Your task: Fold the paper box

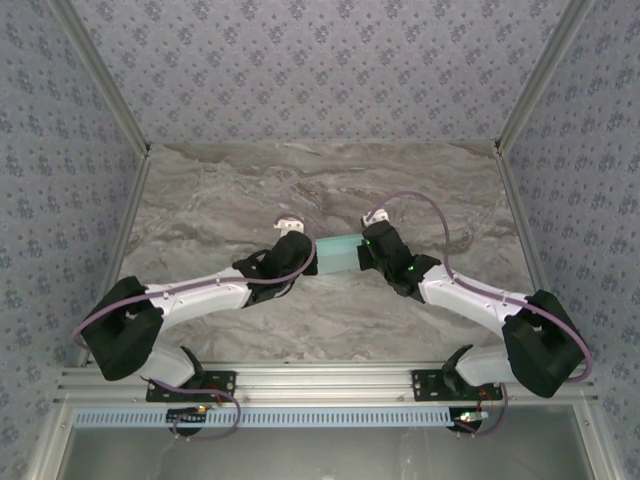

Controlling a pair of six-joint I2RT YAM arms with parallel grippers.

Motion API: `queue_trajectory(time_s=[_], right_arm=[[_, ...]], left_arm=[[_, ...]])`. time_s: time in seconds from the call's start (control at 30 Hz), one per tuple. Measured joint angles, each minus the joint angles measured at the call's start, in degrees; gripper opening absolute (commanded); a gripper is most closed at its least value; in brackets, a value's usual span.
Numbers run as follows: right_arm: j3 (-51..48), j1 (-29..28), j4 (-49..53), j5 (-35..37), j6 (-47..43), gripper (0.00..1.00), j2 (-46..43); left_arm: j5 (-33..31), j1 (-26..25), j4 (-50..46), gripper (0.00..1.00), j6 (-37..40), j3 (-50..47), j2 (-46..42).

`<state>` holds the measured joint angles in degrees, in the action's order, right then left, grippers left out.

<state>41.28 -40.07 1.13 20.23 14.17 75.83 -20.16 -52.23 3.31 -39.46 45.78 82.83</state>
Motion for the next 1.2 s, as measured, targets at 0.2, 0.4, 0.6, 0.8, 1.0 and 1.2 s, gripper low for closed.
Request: queue_trajectory(time_s=[0.2,0.4,0.6,0.8,1.0,1.2], right_arm=[[0.0,-0.1,-0.1,0.0,0.0,0.0,0.0],[0.0,-0.4,0.0,0.0,0.0,0.0,-0.1],[0.0,-0.7,0.1,0.3,0.0,0.0,-0.1],[0.0,-1.1,0.2,0.6,0.0,0.0,-0.1],[0.0,-1.4,0.2,0.9,0.0,0.0,0.0],[0.0,-1.6,0.3,1.1,0.0,0.0,0.0]], left_arm=[[0.8,0.0,-0.6,0.23,1.9,0.0,0.0],[2.0,0.0,-2.6,0.36,3.6,0.7,-0.7],[3.6,0.0,-4.9,0.51,5.4,1.5,-3.5],[4.5,0.0,-6.7,0.56,8.4,3.0,-6.3],[4.7,1.9,-8.4,0.56,11.0,6.4,-7.5],[7.3,7.5,-10.1,0.57,11.2,10.8,-3.7]])
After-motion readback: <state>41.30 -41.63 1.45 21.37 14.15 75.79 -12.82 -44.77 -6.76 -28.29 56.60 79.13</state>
